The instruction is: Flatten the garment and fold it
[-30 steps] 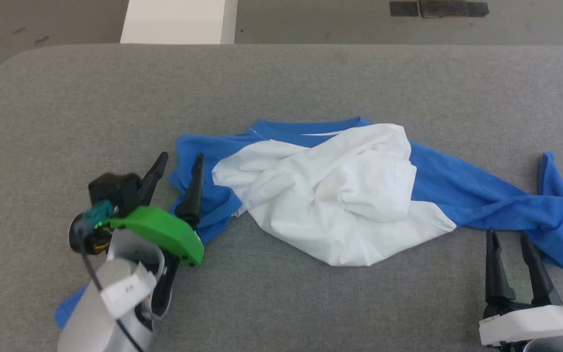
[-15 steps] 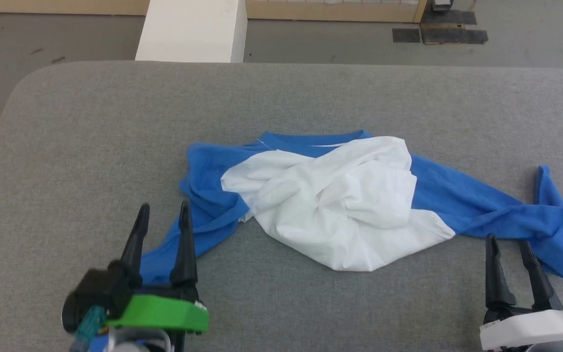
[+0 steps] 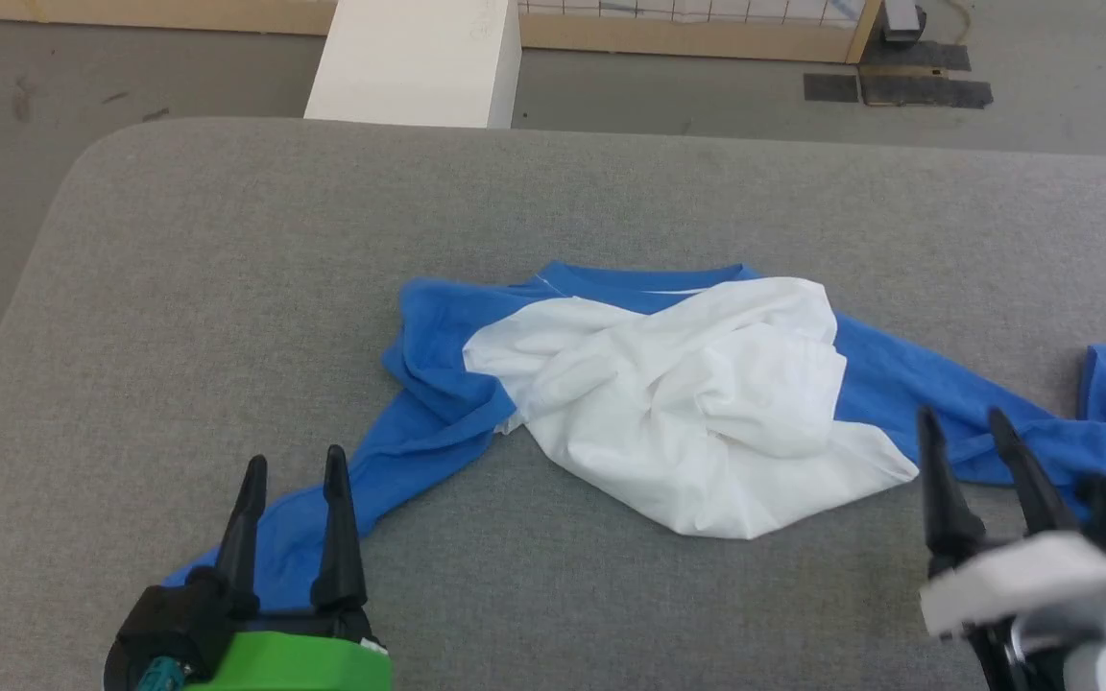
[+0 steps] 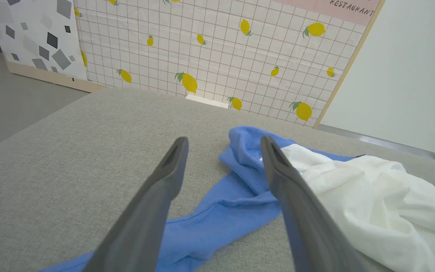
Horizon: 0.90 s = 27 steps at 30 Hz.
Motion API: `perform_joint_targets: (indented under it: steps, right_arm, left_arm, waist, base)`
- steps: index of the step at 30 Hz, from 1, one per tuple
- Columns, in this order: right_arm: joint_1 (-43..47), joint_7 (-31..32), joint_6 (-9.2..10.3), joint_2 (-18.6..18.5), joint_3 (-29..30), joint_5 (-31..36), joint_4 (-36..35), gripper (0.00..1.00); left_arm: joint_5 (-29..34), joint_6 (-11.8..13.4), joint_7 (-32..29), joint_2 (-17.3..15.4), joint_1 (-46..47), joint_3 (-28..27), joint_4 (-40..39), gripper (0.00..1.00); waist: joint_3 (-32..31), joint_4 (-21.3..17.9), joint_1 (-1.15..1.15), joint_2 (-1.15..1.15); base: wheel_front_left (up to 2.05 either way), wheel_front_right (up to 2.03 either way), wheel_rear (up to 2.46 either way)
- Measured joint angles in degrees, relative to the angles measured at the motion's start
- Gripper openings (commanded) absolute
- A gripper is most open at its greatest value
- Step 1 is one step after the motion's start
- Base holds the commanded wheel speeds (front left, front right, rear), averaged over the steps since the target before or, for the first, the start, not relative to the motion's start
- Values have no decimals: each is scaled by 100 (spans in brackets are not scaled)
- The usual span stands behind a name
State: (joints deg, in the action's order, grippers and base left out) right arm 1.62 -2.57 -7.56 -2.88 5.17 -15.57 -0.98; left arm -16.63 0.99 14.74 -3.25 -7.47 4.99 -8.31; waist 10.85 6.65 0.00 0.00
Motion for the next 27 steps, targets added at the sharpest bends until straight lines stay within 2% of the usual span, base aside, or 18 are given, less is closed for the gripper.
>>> perform_joint_targets:
  steps: [4, 9, 14, 15, 20, 26, 27]
  right_arm:
    - [-583, 1471, 0, -53, -188, -43, -99, 100]
    - [-1362, 3186, 0, -615, -290, -204, -120, 100]
    - [-1824, 4319, 0, -1077, -547, -382, -90, 100]
    - [-1915, 4922, 0, -1260, -786, -581, -73, 100]
    - [-2051, 5481, 0, -1502, -1024, -773, -27, 100]
    - [-2215, 5594, 0, -1628, -1122, -777, 307, 100]
    - [-2215, 5592, 0, -1629, -1125, -775, 376, 53]
  left_arm:
    - [-63, 4, 0, 3, 31, 148, 29, 100]
    - [-121, 8, 0, 11, 237, 394, 140, 100]
    - [-294, 14, 0, 16, 396, 520, 232, 100]
    - [-344, 35, 0, 16, 406, 545, 270, 100]
    - [-399, 58, 0, 16, 424, 624, 311, 100]
    - [-426, 59, 1, 18, 530, 730, 365, 100]
    - [-454, 59, 1, 18, 558, 755, 378, 100]
  waist:
    - [100, -1, 0, 0]
    - [242, 76, 0, 0]
    - [321, 266, 0, 0]
    - [357, 408, 0, 0]
    - [416, 618, 0, 0]
    - [528, 827, 0, 0]
    - [552, 860, 0, 0]
  base:
    - [0, 0, 0]
    - [0, 0, 0]
    - [0, 0, 0]
    - [0, 0, 0]
    - [0, 0, 0]
    - [0, 0, 0]
    - [0, 0, 0]
